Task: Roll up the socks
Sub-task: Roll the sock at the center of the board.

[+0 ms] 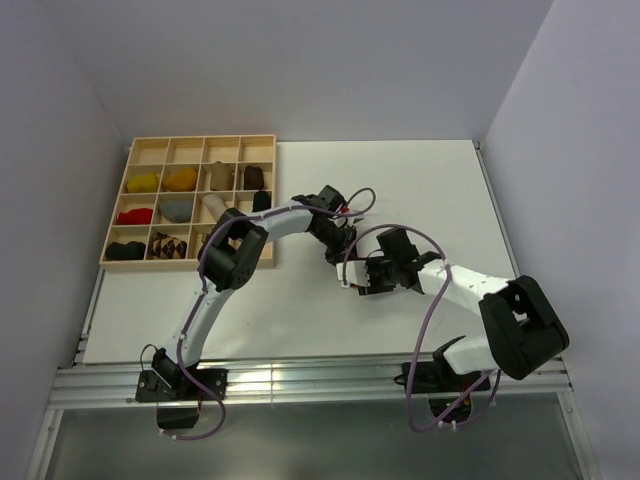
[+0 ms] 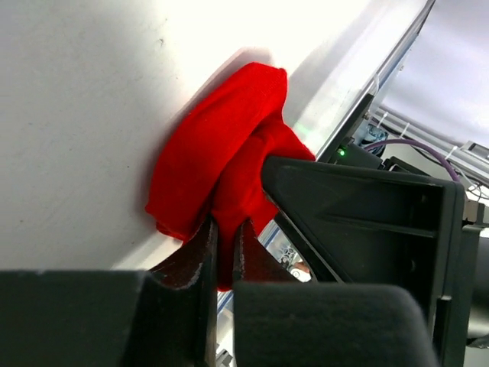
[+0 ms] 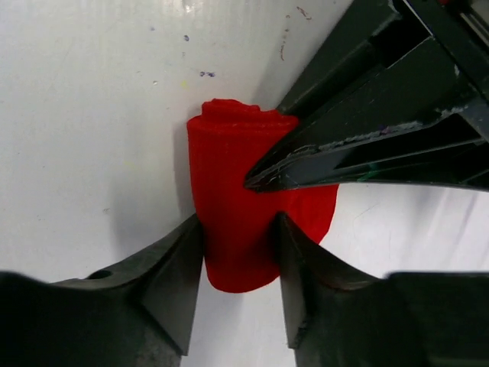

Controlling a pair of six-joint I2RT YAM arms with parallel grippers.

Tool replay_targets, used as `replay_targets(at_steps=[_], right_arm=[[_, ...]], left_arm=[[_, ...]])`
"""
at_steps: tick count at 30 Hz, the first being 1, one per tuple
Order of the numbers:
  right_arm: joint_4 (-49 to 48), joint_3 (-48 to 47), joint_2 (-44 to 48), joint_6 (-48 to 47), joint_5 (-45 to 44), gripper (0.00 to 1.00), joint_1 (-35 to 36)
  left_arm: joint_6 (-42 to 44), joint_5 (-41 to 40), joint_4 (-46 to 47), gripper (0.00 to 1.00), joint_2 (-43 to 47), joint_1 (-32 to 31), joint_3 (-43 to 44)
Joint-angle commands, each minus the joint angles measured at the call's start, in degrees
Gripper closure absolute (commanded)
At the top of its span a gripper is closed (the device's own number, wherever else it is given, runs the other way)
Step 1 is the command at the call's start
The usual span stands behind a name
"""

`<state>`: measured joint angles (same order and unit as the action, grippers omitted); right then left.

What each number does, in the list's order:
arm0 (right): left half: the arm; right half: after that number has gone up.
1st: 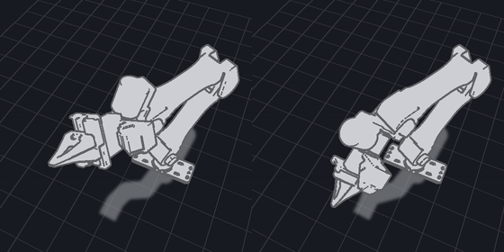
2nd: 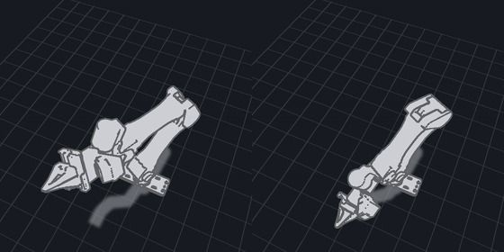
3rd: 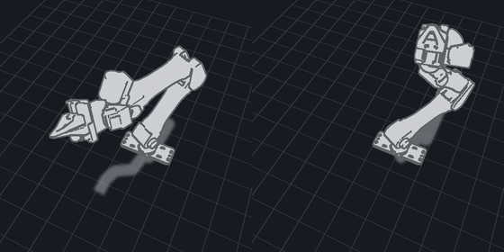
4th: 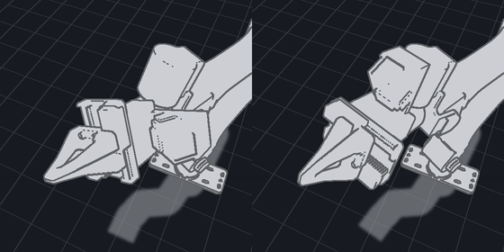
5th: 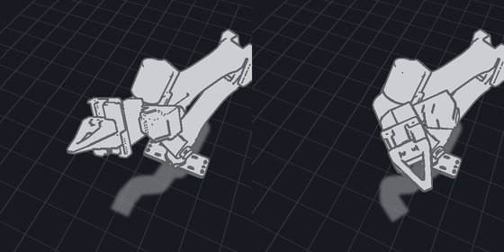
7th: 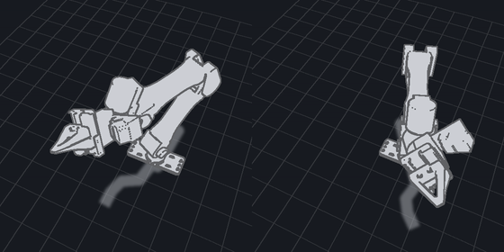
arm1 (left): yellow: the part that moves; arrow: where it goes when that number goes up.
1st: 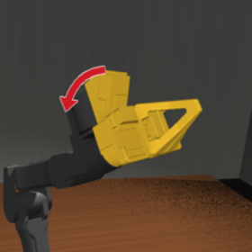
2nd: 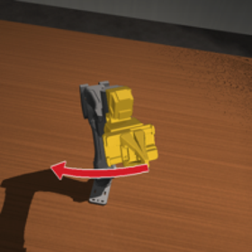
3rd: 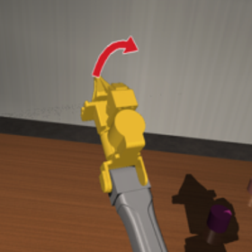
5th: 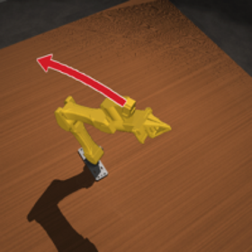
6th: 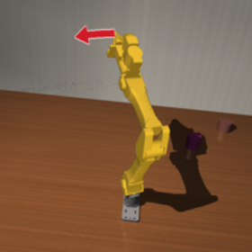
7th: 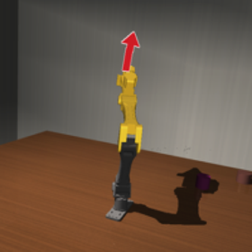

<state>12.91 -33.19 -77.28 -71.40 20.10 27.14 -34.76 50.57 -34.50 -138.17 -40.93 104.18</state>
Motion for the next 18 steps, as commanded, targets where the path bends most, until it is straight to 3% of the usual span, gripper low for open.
replay_targets(at_steps=[1, 4, 7, 12, 18], right_arm=[[1.8, -3.4, -2.5, 1.3, -1.5, 0.54, 0.5], [7.0, -7.1, -5.9, 1.6, -0.8, 0.71, 0.4], [13.7, -11.9, -9.4, 2.3, 1.4, 0.80, -0.2], [24.2, -19.5, -14.0, 1.9, 5.6, 0.82, -3.1], [37.2, -28.9, -22.8, -0.1, 7.6, 0.82, -5.3]], left_arm=[[1.0, -2.5, 0.4, 0.86, -1.6, 0.3, -2.0], [0.5, -2.4, 2.6, 0.75, 0.8, 0.4, -3.9], [-2.0, -4.9, 8.7, 0.61, 4.7, 1.3, -7.8], [-12.1, -11.1, 27.2, 0.55, 18.0, 4.6, -24.3], [-13.3, -29.1, 41.9, 0.53, 33.6, 6.1, -40.5]])
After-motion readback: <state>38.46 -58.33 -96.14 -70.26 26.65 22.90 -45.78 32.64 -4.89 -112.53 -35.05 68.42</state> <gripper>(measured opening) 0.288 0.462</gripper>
